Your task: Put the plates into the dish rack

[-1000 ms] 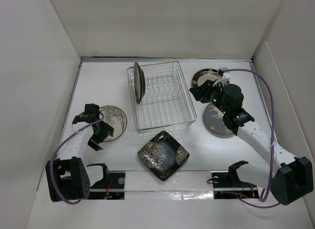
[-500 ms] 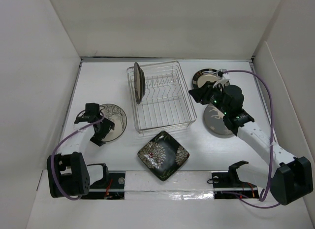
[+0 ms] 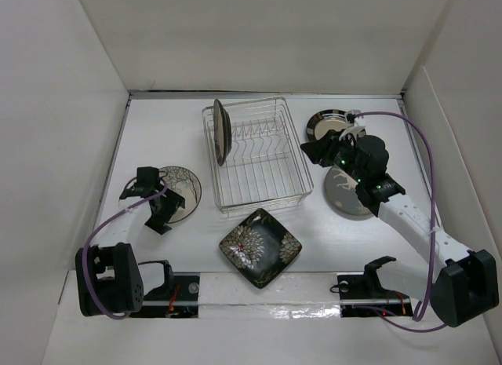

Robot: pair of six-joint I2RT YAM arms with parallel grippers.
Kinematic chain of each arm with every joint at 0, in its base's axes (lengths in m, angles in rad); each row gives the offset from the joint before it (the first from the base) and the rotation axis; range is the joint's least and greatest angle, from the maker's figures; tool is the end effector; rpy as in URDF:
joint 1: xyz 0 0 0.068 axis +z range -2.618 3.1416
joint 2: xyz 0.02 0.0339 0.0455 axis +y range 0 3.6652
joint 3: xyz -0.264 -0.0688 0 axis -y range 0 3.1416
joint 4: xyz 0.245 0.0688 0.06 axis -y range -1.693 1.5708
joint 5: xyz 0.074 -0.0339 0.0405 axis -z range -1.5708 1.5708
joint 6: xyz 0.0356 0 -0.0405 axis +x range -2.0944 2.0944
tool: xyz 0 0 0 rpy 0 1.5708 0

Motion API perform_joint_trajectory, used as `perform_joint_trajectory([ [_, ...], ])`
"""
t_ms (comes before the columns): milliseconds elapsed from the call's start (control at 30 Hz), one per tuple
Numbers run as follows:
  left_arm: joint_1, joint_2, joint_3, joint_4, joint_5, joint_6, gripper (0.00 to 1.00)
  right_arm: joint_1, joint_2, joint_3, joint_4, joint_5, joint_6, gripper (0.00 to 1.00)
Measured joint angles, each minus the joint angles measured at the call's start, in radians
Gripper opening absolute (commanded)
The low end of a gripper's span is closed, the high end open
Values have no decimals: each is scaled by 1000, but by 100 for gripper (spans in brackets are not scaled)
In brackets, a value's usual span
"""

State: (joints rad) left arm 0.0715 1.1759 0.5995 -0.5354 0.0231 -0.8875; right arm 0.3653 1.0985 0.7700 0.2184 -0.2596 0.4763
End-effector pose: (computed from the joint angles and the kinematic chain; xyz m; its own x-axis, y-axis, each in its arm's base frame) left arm 0.2046 0.0138 0.1757 -0.5171 -0.8143 -0.2637 -0.7321 0.5804 -0.3567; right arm 0.2386 0.1010 0.3144 -0.3588 0.3372 -0.8704 -0.4716 0.7392 0.4808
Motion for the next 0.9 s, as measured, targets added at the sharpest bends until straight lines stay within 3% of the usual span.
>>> perform_joint_trajectory([
  [533, 25, 65, 8, 56, -49, 26, 70, 0, 0, 0, 0, 0, 0, 42],
  [900, 29, 369, 243, 258, -83, 51, 66, 18, 4, 0, 0, 7, -1, 41],
])
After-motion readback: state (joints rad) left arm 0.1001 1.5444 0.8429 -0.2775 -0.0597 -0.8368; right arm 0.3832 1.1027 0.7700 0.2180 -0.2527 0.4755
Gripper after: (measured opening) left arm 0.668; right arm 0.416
